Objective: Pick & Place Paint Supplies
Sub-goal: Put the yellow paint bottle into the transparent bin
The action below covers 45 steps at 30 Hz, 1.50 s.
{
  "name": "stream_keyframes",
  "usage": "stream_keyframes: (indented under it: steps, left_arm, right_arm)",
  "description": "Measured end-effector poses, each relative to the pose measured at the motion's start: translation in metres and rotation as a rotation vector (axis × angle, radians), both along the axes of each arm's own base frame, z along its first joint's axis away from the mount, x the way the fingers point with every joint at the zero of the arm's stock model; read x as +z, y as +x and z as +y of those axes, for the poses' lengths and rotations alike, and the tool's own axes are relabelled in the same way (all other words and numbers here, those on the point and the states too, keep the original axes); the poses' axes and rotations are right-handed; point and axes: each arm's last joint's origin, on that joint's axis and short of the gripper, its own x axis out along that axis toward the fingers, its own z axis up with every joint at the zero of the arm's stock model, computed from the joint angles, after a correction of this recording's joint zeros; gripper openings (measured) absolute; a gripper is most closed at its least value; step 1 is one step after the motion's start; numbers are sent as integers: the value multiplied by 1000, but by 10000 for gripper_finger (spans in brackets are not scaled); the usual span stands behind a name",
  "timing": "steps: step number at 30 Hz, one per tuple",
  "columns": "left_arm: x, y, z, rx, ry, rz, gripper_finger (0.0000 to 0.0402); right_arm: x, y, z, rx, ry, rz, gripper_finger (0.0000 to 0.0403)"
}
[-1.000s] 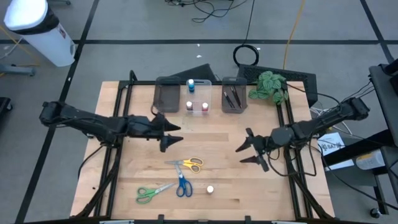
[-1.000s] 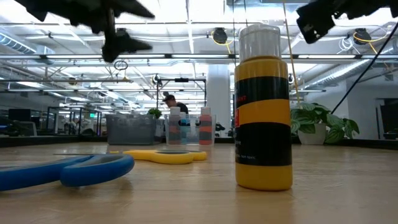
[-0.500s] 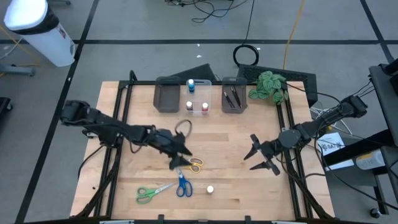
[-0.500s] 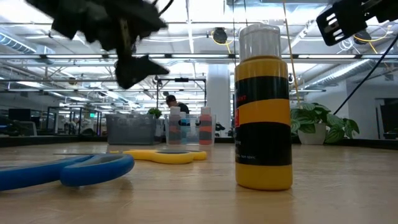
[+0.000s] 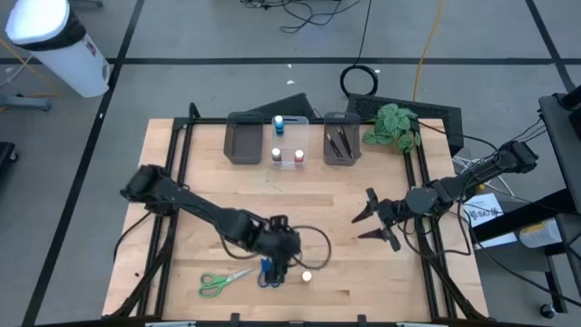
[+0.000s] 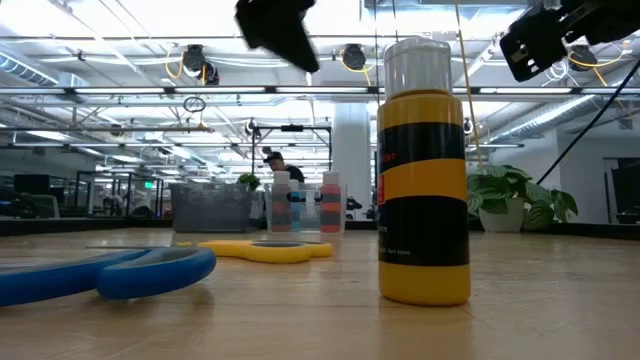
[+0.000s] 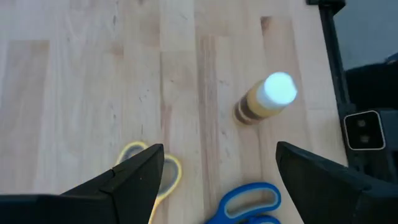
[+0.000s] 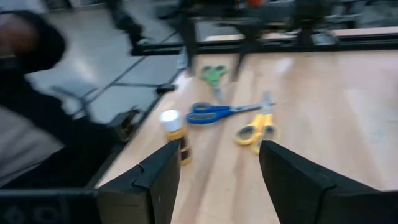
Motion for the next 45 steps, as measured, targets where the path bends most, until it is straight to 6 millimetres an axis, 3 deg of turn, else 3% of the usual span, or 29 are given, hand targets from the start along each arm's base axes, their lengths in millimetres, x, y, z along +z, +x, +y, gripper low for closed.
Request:
stream_keyframes:
  steps: [6,15,33,45]
  left_arm:
    - [4,25,-27,-50,29,5,324]
    - [-10,46,-43,-43,18,-19,324]
    - [-40,54,-51,-38,5,43,323]
    - [-42,55,-50,-31,17,43,323]
  right_arm:
    - [0,1,-4,-152,-33,-15,203]
    - [0,1,-4,-175,4,-4,203]
    - [-1,1,-5,-164,-41,-9,203]
    - [-1,1,-5,-165,-38,-9,203]
